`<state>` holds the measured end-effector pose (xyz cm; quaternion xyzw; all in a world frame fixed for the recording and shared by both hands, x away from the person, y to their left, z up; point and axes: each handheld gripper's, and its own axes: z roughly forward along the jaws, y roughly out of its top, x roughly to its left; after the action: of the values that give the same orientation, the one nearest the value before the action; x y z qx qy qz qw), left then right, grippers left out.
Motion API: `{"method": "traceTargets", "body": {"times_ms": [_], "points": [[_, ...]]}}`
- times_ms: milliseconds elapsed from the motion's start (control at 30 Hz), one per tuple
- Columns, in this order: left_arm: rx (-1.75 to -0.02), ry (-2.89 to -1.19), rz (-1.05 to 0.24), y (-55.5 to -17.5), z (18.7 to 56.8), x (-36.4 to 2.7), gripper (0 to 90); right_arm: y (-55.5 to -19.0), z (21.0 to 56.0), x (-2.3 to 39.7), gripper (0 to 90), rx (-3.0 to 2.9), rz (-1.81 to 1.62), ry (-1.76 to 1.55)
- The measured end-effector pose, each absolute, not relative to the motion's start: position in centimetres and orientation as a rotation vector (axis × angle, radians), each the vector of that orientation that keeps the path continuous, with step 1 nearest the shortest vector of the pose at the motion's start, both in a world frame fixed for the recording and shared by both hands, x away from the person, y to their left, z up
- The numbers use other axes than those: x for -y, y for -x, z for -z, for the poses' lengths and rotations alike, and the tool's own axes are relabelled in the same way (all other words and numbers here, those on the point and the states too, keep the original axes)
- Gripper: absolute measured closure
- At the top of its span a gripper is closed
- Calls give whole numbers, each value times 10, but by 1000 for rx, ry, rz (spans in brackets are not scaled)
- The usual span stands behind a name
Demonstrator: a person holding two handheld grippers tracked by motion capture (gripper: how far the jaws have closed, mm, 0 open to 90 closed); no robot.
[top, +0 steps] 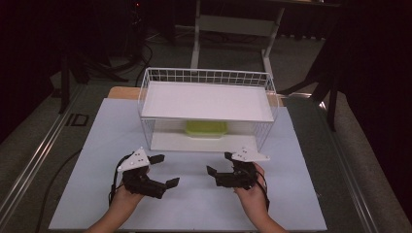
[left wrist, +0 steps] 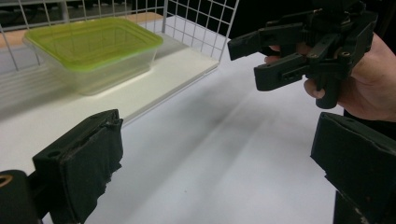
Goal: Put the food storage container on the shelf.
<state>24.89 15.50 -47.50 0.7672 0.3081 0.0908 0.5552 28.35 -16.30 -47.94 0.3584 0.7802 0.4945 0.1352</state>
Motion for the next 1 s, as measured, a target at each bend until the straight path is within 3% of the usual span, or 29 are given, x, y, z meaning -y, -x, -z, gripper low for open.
{"method": "traceTargets", "body": {"times_ms": [1000], "points": [[-707, -1870, -176, -216, 498, -187, 30, -248, 490, 234, 149, -2296, -1407, -994]]}}
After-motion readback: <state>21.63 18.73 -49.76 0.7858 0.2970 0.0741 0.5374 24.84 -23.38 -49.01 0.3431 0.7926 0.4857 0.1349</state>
